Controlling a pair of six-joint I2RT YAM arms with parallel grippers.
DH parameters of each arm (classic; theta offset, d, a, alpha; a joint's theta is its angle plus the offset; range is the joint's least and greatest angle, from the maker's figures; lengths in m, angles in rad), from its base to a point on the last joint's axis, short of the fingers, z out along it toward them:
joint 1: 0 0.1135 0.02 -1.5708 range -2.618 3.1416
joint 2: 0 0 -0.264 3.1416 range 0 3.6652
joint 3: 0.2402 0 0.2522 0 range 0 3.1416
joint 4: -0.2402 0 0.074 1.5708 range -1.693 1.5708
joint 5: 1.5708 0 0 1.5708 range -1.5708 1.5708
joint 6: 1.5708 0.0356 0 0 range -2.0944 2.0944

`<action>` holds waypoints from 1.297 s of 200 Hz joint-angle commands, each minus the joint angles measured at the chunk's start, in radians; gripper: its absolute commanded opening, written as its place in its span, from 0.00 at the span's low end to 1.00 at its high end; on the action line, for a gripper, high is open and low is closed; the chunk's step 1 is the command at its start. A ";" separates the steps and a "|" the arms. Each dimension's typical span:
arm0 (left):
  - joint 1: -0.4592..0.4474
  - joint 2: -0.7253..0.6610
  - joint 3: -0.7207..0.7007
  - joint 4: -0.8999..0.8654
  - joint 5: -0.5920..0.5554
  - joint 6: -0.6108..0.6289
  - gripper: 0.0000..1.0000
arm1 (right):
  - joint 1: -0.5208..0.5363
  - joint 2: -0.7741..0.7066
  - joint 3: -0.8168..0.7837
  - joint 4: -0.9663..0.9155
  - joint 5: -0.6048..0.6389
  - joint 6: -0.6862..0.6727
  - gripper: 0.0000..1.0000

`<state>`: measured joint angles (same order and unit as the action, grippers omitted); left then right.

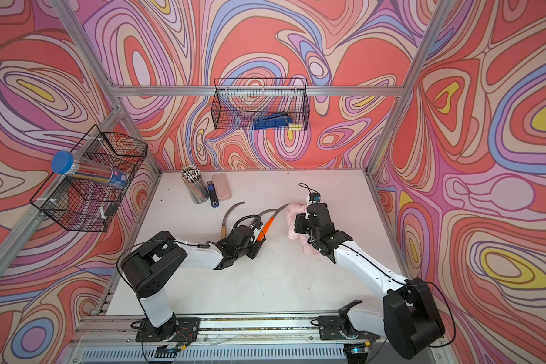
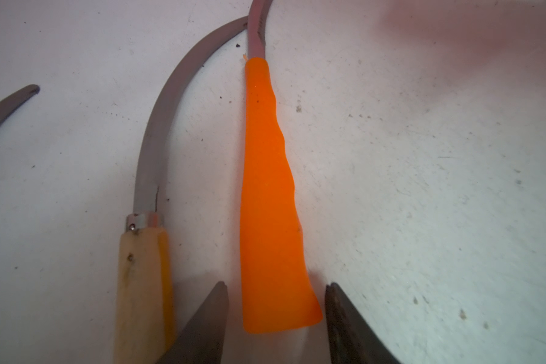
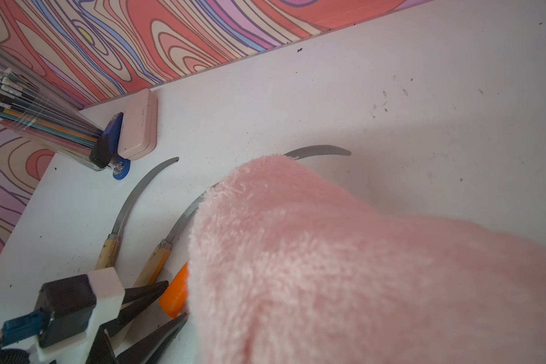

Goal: Wipe small sickles with rags
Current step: Pick up the small sickle from the center of the board.

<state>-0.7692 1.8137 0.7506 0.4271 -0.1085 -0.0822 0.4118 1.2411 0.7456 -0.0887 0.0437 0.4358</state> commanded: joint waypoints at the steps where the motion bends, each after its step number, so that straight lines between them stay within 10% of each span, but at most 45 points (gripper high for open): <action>1: 0.007 0.020 0.015 0.018 -0.005 0.004 0.49 | 0.001 0.001 -0.002 0.023 -0.006 0.004 0.00; 178: 0.007 0.029 0.054 -0.019 0.004 0.004 0.38 | 0.001 -0.007 -0.024 0.045 -0.035 0.007 0.00; 259: 0.007 -0.028 0.047 -0.022 -0.039 -0.031 0.07 | 0.109 0.045 0.091 -0.001 -0.027 -0.005 0.00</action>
<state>-0.7658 1.8355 0.8131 0.4198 -0.1165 -0.0982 0.4538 1.2568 0.7567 -0.0879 0.0040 0.4385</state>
